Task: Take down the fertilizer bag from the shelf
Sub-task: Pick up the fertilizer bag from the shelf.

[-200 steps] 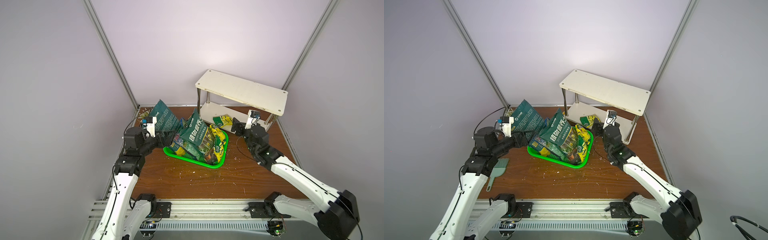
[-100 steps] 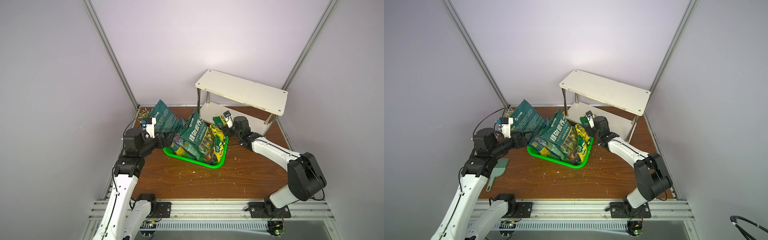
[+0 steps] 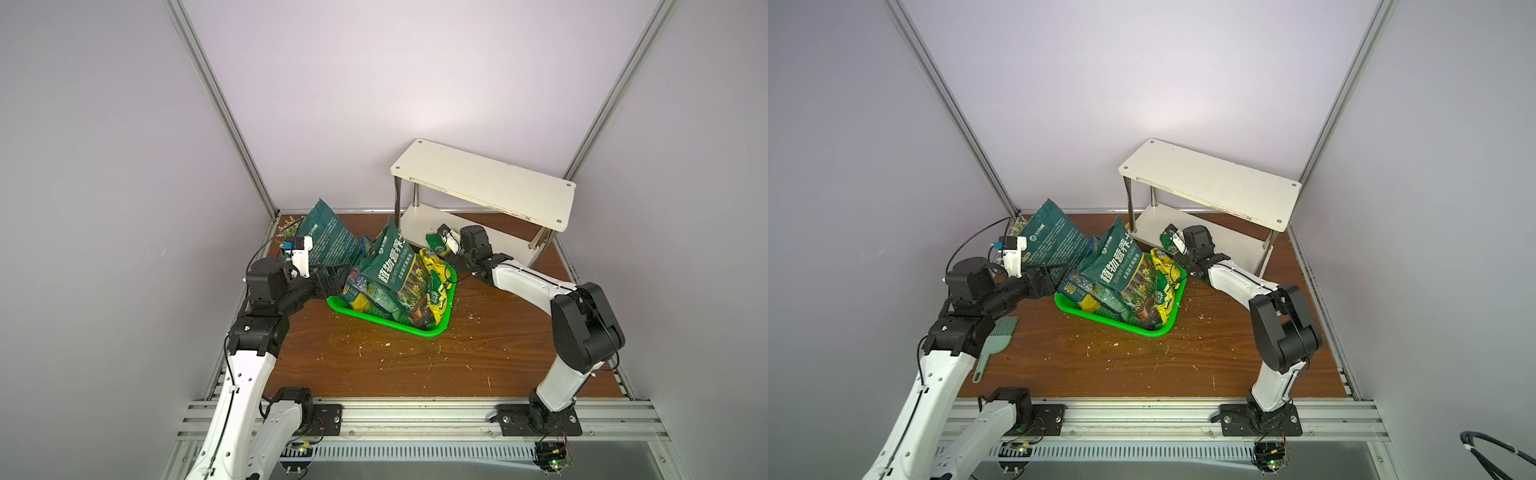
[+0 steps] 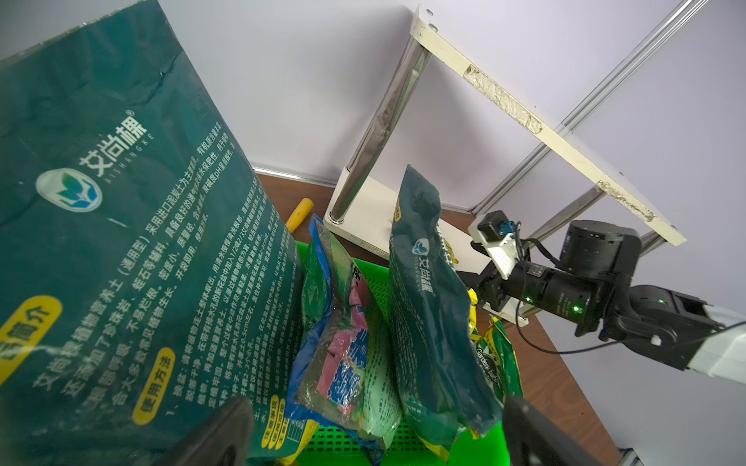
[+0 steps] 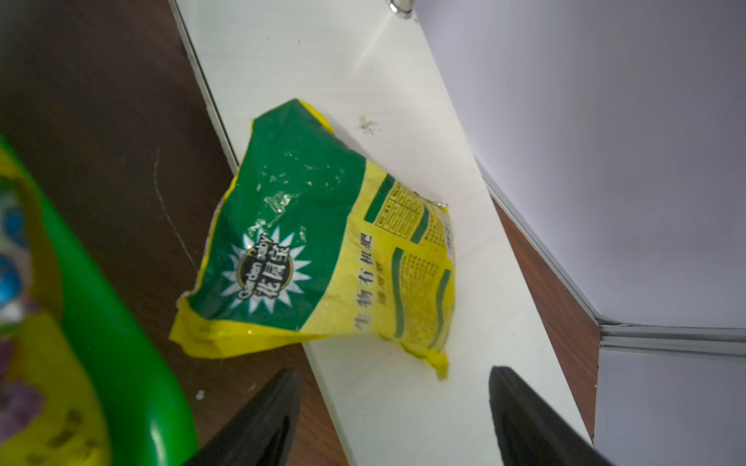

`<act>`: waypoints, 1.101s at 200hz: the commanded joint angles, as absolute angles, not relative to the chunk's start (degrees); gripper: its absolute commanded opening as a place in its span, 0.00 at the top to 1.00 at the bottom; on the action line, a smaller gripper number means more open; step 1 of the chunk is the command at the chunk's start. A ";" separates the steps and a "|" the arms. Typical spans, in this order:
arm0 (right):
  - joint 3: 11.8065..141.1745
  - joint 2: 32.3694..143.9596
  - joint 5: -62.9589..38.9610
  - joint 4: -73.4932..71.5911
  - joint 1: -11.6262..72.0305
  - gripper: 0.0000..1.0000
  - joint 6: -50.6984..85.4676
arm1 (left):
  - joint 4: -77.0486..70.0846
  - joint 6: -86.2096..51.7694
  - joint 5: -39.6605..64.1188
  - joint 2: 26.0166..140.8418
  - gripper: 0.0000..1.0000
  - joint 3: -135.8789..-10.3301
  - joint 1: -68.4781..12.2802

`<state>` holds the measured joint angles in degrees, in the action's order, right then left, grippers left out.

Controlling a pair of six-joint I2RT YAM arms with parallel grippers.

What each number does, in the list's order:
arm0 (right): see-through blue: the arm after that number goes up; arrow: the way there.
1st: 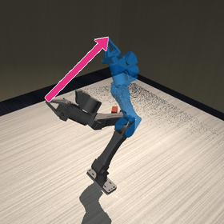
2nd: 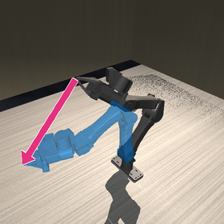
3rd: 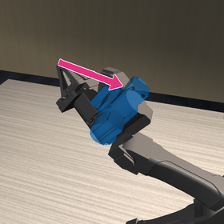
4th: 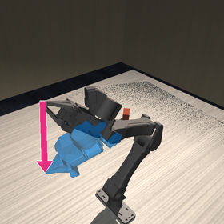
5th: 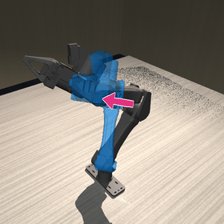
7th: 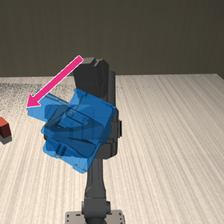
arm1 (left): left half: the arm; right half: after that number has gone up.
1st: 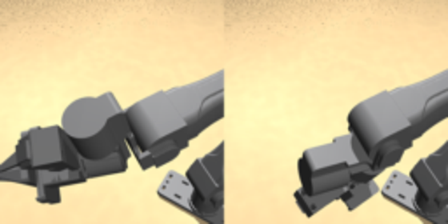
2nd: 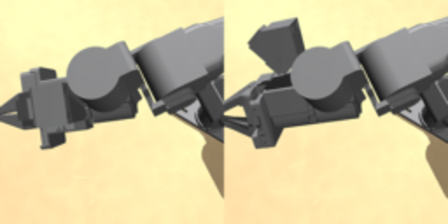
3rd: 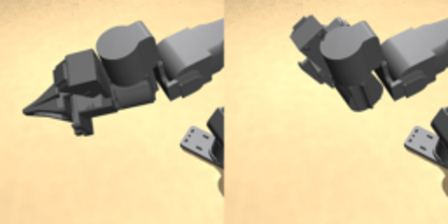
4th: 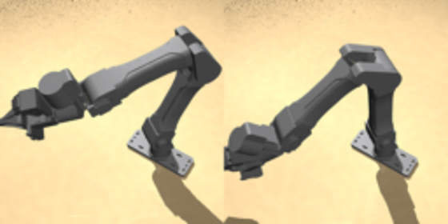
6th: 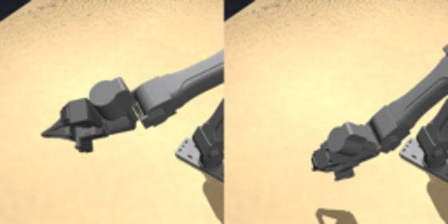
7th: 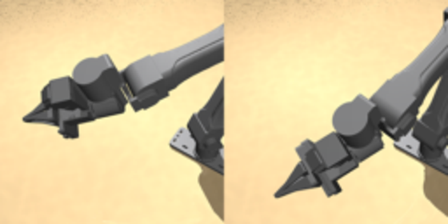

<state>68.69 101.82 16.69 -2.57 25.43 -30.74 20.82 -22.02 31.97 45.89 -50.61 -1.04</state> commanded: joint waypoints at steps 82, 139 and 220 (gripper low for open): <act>82.39 112.11 17.40 0.62 26.84 0.21 -34.12 | 19.93 -21.36 33.30 45.18 0.00 -49.97 -0.26; 89.79 117.09 15.90 6.25 26.46 0.94 -29.67 | 19.90 -21.27 33.40 45.22 0.00 -49.95 -0.22; 75.61 97.01 13.66 -6.39 26.56 1.00 -25.10 | 19.89 -21.21 33.58 45.44 0.00 -50.01 0.00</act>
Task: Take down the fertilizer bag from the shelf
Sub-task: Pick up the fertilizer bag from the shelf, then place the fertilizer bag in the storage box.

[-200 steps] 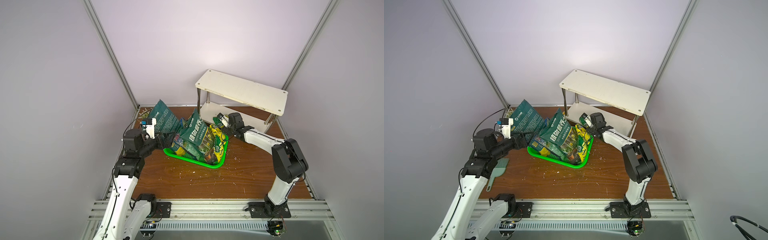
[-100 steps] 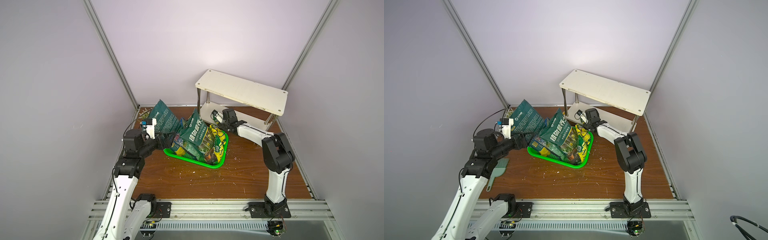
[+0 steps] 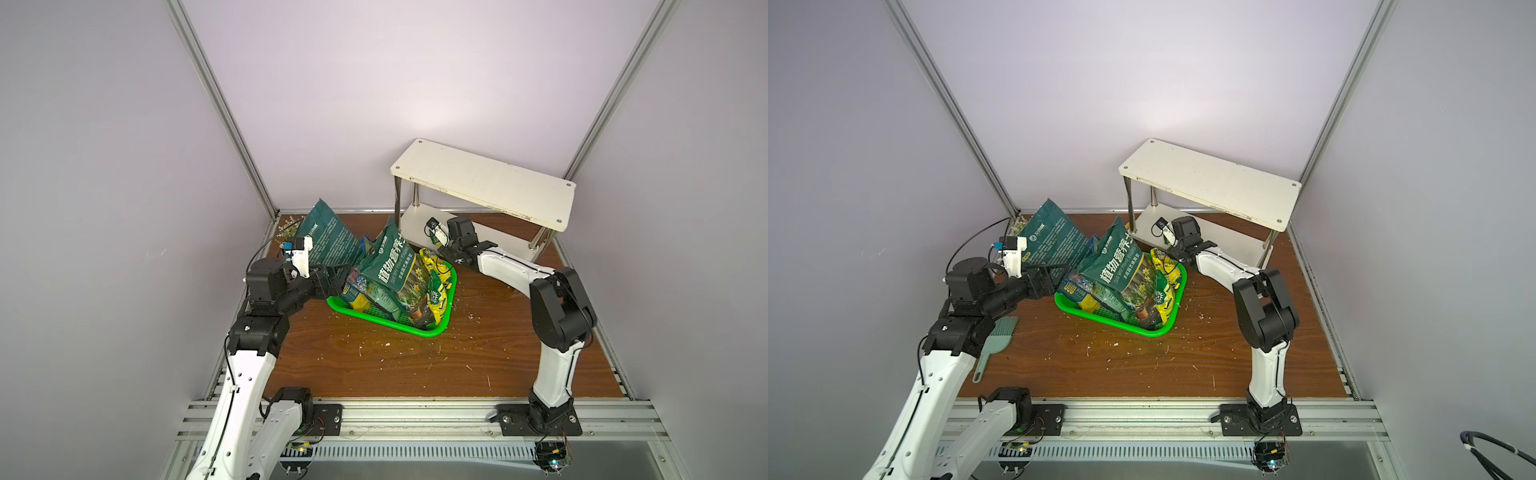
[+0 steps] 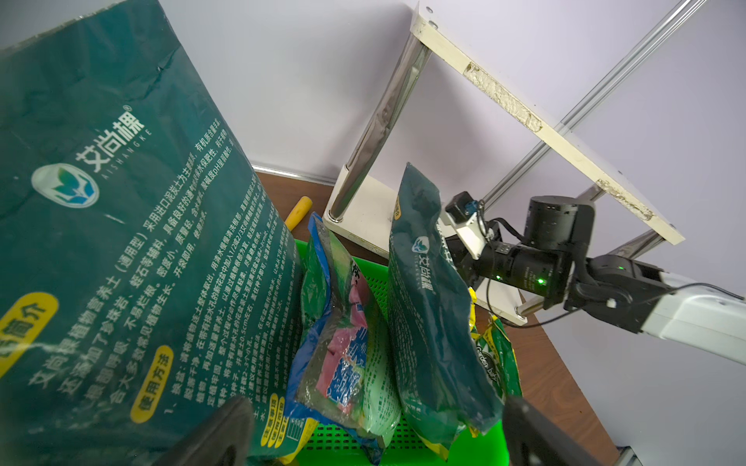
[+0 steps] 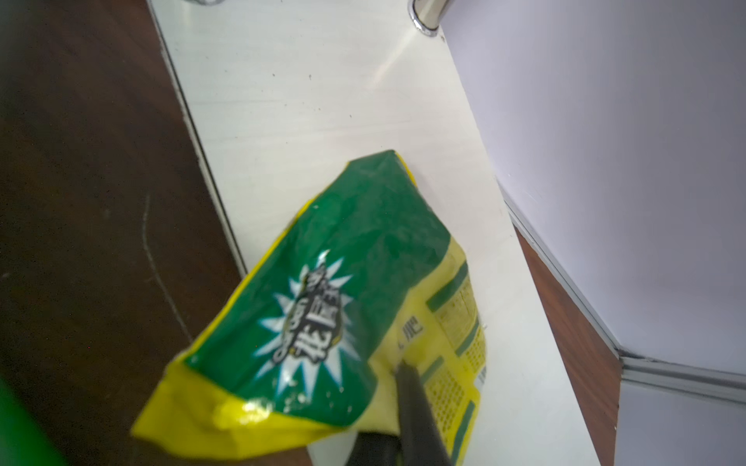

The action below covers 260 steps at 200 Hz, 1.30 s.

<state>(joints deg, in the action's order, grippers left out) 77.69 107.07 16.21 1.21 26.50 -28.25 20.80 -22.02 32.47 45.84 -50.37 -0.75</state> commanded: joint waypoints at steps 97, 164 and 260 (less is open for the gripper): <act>59.71 66.49 1.89 -18.63 30.26 1.00 -11.85 | 19.37 -21.27 33.81 45.01 0.00 -49.57 1.59; 59.47 59.71 -5.09 -17.34 51.55 1.00 -7.03 | 19.42 -21.15 33.44 44.63 0.00 -49.57 1.61; 46.61 62.77 -11.44 -23.79 54.93 1.00 -0.63 | 20.13 -22.15 27.54 42.24 0.01 -50.27 1.67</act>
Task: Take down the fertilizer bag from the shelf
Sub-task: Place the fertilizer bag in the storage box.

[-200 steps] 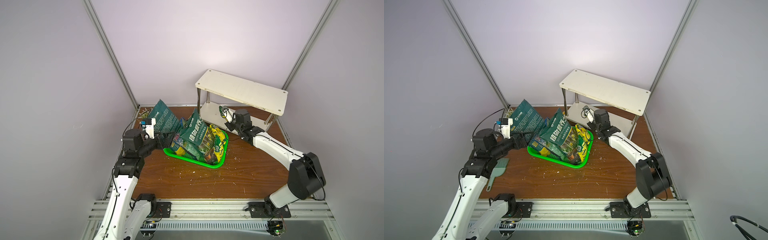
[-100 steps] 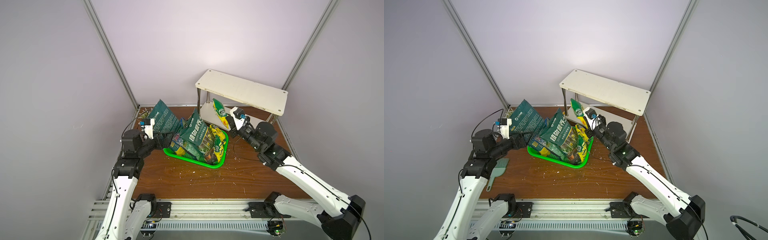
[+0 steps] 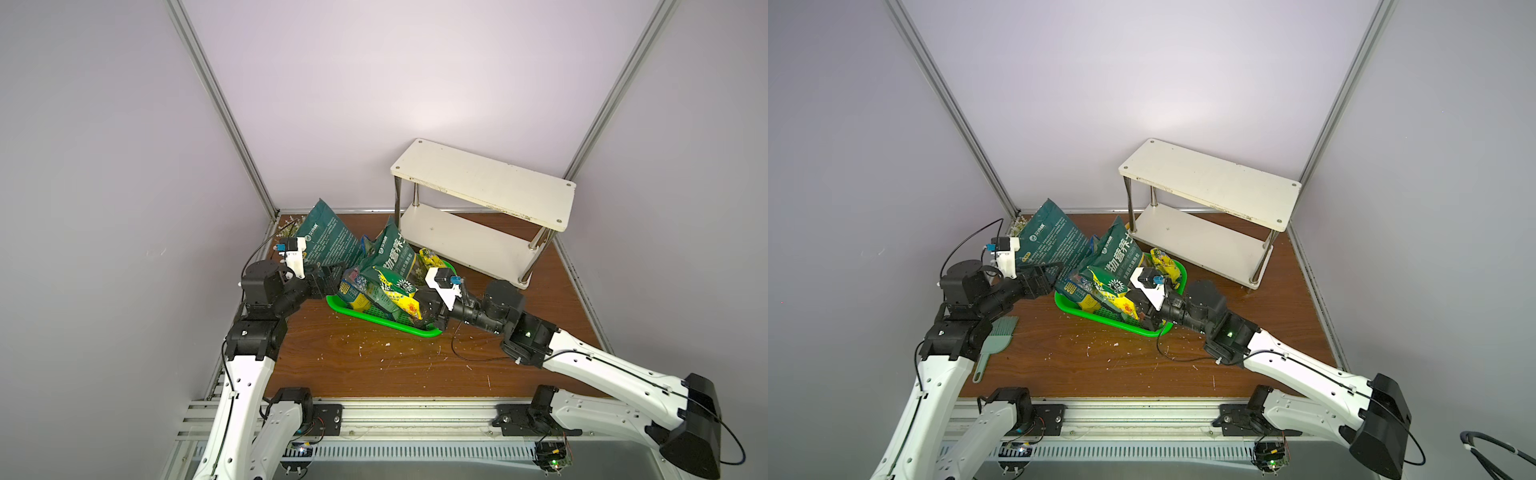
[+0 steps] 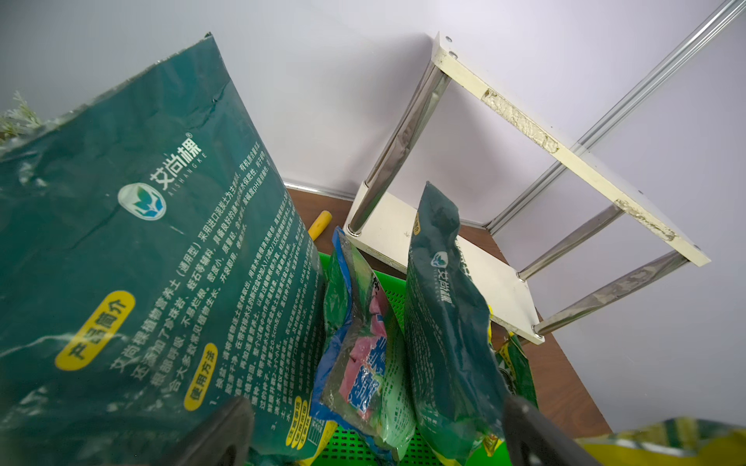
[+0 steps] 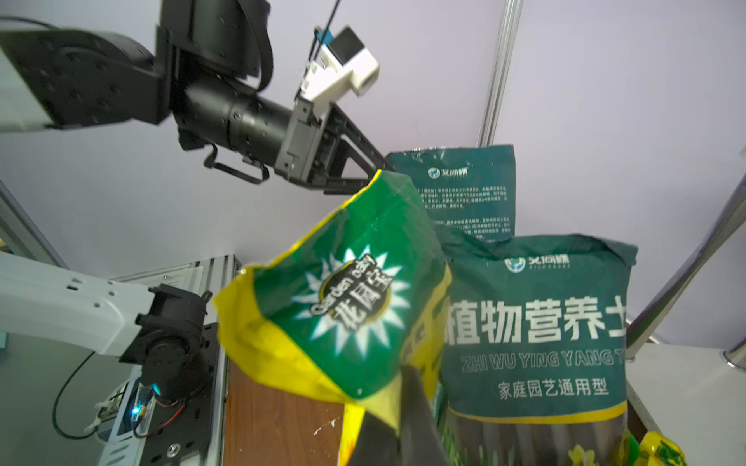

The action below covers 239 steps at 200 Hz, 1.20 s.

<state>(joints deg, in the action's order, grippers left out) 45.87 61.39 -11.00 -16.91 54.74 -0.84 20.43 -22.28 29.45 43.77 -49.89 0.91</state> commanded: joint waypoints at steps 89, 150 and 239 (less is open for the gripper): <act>46.97 77.44 -5.79 -27.52 54.28 1.00 -4.92 | 20.29 -22.76 26.63 42.50 0.00 -50.31 1.67; 45.19 85.91 -0.88 -27.57 53.09 1.00 -8.96 | 20.24 -22.65 26.83 42.45 0.01 -50.27 1.67; 39.65 84.11 -0.18 -24.07 53.14 1.00 -5.74 | 20.30 -22.43 27.31 42.28 0.01 -50.32 1.67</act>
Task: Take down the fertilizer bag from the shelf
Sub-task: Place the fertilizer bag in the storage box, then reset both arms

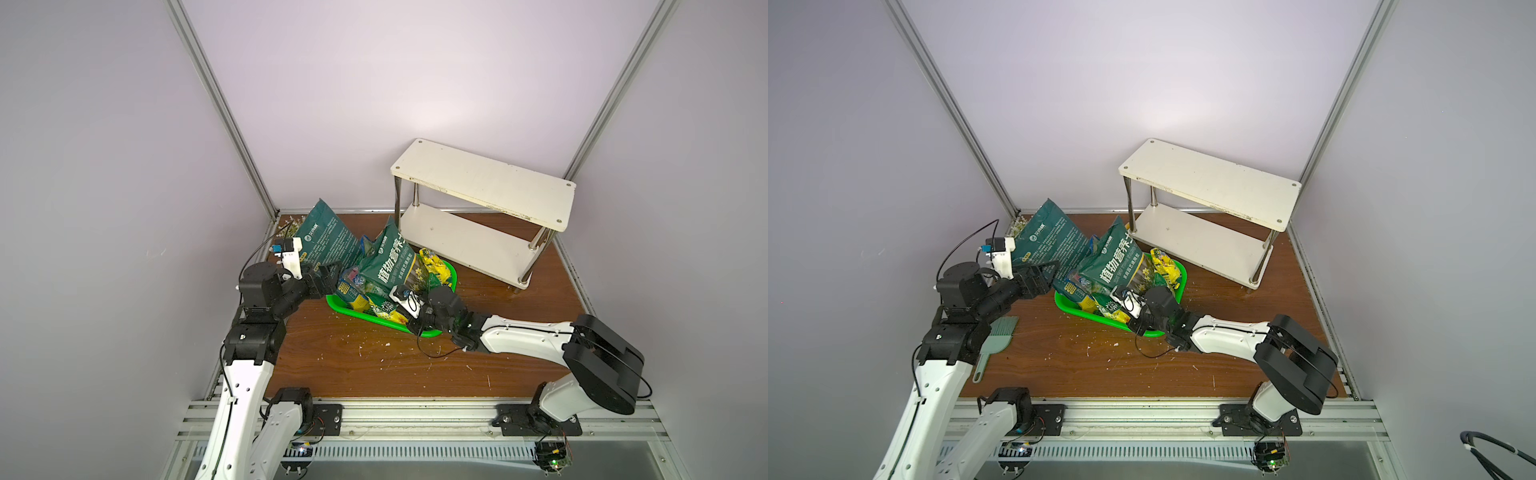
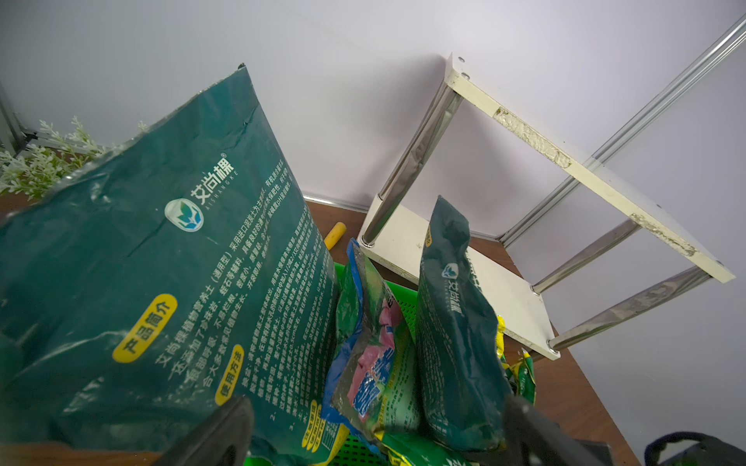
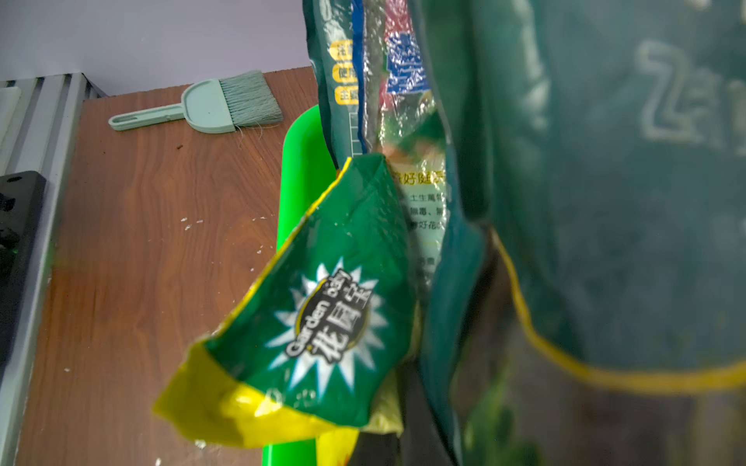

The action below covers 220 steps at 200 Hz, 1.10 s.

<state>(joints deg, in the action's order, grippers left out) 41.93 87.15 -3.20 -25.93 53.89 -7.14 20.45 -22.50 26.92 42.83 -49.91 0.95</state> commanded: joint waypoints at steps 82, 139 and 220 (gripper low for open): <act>36.84 58.92 -0.71 -34.29 53.75 0.01 -6.59 | 5.67 -34.31 -8.25 10.21 0.00 -34.15 6.24; 11.11 32.42 35.86 -44.19 39.04 0.01 -1.96 | -9.54 -32.25 -12.20 21.59 0.00 -13.63 7.39; 2.28 64.33 23.18 -66.59 8.26 0.01 3.38 | -57.80 -18.80 -24.77 38.39 0.00 10.10 8.35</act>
